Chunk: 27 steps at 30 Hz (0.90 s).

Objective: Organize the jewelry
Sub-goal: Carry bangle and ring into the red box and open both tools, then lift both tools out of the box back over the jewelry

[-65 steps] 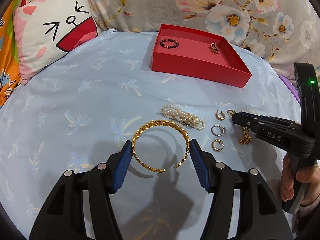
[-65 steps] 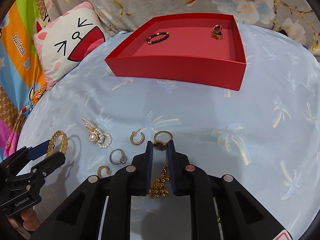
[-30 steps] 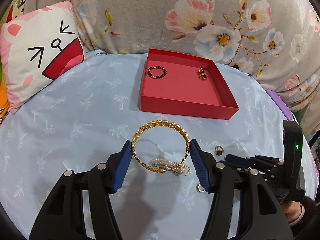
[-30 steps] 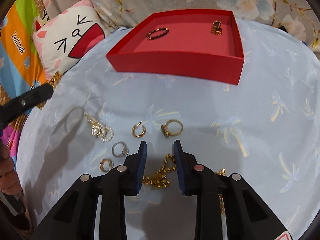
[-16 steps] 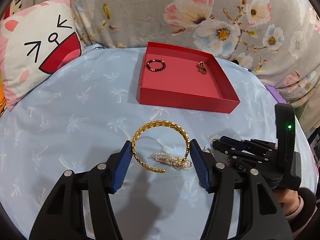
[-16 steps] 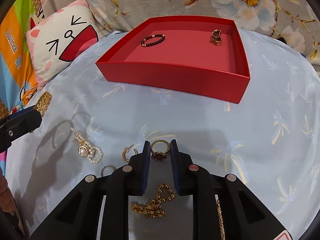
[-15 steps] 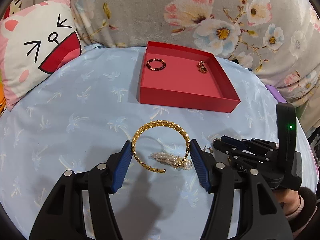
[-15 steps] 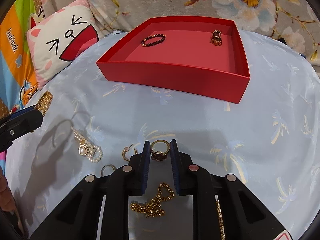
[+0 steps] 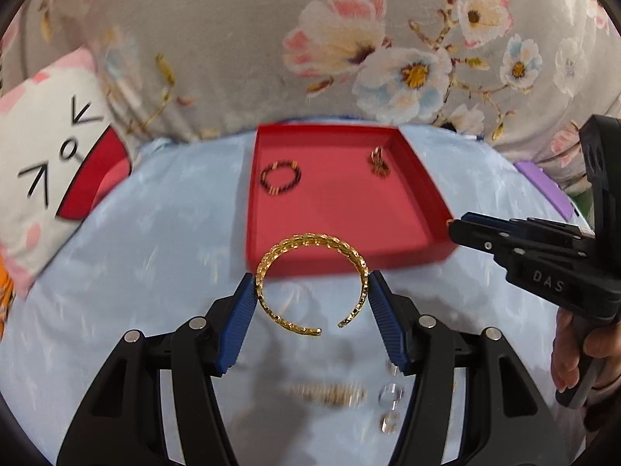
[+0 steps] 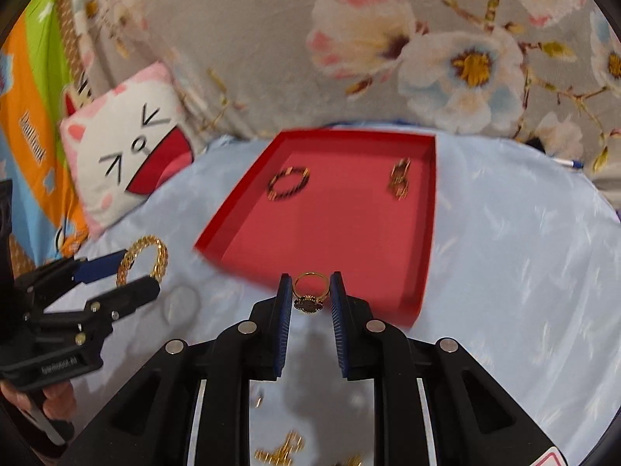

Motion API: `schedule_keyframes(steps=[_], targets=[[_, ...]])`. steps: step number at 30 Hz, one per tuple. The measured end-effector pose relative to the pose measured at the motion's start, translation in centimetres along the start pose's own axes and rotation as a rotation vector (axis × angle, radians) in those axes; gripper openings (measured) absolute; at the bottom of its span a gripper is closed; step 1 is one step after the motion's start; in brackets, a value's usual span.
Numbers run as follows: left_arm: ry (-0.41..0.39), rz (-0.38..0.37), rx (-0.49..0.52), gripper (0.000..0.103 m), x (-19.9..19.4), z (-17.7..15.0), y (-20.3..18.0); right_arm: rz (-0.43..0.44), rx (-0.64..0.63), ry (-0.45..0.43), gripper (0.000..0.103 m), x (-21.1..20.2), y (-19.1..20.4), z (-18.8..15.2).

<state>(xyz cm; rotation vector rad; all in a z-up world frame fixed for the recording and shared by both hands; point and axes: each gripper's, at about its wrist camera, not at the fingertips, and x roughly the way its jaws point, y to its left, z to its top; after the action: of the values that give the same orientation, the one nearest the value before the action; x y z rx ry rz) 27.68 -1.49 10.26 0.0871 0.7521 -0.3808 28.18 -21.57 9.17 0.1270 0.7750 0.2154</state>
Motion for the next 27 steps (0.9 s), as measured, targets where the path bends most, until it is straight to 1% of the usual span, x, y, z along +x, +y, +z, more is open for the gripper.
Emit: schedule_keyframes(steps=[1,4,7,10,13,15,17,19,22,25,27], targets=[[-0.005,-0.004,0.005,0.057,0.8,1.3,-0.2,0.001,0.009,0.009,0.018,0.9,-0.6,1.3],[-0.013,0.001,-0.007,0.057,3.9,4.4,-0.4,-0.024,0.042,0.035,0.018,3.7,-2.5,3.6],[0.016,0.023,-0.020,0.057,7.7,6.1,-0.4,-0.065,0.060,0.075,0.018,7.1,-4.3,5.0],[0.069,0.040,-0.036,0.057,11.4,6.8,-0.2,-0.062,0.080,0.128,0.018,10.1,-5.6,5.2],[0.116,0.041,-0.055,0.057,14.1,6.7,0.4,-0.072,0.063,0.150,0.018,11.8,-5.8,5.0],[0.132,0.047,-0.056,0.057,15.3,6.7,0.7,-0.079,0.049,0.155,0.018,12.4,-5.7,4.9],[0.141,0.051,-0.056,0.057,16.1,6.6,0.8,-0.111,0.011,0.141,0.019,12.7,-5.4,4.9],[0.139,0.061,-0.062,0.058,16.6,6.6,1.0,-0.120,-0.004,0.135,0.019,13.0,-5.1,5.1],[0.111,0.083,-0.075,0.069,16.6,6.9,1.4,-0.135,-0.023,0.120,0.023,13.1,-4.9,5.1],[0.083,0.089,-0.086,0.070,15.8,7.4,1.8,-0.119,-0.008,0.100,0.023,12.4,-5.1,5.3],[0.066,0.089,-0.099,0.072,14.7,7.6,2.2,-0.105,0.008,0.080,0.024,11.2,-5.3,5.2]])
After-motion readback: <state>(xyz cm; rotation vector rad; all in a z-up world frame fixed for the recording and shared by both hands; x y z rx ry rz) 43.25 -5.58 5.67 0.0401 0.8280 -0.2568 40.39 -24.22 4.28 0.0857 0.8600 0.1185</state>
